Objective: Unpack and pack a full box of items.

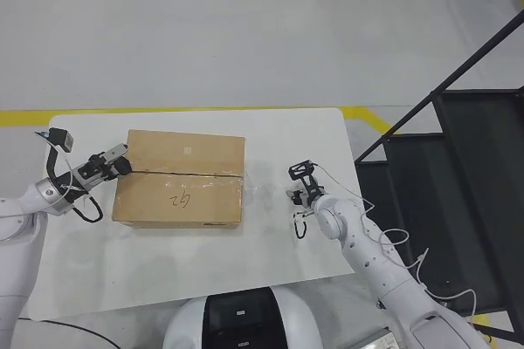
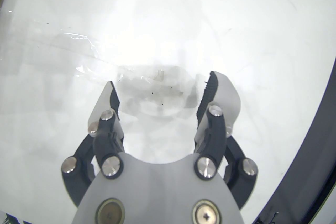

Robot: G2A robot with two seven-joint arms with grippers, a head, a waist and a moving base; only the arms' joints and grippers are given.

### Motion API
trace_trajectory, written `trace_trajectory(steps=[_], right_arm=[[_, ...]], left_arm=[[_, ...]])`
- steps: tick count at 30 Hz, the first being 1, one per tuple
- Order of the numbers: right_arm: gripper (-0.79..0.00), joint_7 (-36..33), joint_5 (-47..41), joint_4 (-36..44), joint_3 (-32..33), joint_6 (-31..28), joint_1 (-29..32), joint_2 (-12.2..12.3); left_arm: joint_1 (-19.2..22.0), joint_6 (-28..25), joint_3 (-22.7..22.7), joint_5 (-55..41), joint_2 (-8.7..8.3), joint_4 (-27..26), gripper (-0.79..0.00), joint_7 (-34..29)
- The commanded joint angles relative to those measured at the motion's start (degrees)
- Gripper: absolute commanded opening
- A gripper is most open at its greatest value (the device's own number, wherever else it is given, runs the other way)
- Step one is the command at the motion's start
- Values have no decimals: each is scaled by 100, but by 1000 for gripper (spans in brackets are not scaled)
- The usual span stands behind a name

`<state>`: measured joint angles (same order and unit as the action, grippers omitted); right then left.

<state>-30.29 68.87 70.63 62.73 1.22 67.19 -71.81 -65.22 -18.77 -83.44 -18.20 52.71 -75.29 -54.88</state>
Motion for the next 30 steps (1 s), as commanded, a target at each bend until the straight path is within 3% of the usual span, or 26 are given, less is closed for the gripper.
trace_trajectory(steps=[1, 5, 7, 9, 10, 16, 22, 30], right_arm=[[-271, -17, 12, -56, -31, 23, -26, -14], [-360, -49, 61, -140, -79, 46, -86, -39], [-471, -38, 78, -157, -90, 68, -98, -50], [-714, 0, 118, -142, -71, 96, -101, -51], [-785, 23, 120, -111, -53, 98, -86, -49], [-785, 95, 133, 238, 137, -18, 102, -4], [-785, 271, -254, 1345, 692, -343, 668, 110], [-785, 292, -2987, 2646, 1802, -1605, 1738, 223]], left_arm=[[0, 0, 0, 0, 0, 0, 0, 0], [0, 0, 0, 0, 0, 0, 0, 0], [0, 0, 0, 0, 0, 0, 0, 0], [0, 0, 0, 0, 0, 0, 0, 0], [0, 0, 0, 0, 0, 0, 0, 0], [0, 0, 0, 0, 0, 0, 0, 0], [0, 0, 0, 0, 0, 0, 0, 0], [0, 0, 0, 0, 0, 0, 0, 0]])
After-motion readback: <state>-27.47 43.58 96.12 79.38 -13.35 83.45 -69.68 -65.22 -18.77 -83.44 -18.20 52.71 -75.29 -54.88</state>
